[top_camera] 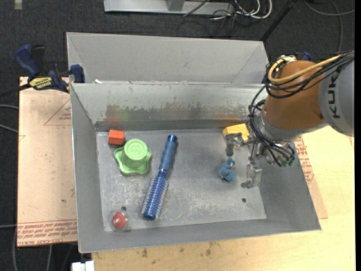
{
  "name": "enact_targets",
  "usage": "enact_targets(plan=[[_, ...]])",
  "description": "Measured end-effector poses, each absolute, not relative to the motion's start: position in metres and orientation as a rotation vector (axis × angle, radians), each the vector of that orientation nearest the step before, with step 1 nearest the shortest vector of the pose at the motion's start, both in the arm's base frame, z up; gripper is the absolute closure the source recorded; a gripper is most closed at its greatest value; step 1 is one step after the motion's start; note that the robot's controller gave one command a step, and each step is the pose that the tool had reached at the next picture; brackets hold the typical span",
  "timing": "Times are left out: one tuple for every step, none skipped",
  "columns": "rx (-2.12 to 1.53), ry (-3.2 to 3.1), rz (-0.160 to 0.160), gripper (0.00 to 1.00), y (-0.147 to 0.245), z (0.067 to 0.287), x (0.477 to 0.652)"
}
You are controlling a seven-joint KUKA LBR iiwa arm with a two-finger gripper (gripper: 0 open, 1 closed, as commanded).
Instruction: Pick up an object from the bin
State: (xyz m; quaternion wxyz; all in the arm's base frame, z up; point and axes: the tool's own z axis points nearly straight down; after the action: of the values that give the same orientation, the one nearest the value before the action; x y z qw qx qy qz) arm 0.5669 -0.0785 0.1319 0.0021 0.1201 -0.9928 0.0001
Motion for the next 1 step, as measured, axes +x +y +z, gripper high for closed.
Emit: enact_targets(plan=[[0.588, -3.086, -0.003, 0.00, -0.0844, 0.0672, 0.5962]])
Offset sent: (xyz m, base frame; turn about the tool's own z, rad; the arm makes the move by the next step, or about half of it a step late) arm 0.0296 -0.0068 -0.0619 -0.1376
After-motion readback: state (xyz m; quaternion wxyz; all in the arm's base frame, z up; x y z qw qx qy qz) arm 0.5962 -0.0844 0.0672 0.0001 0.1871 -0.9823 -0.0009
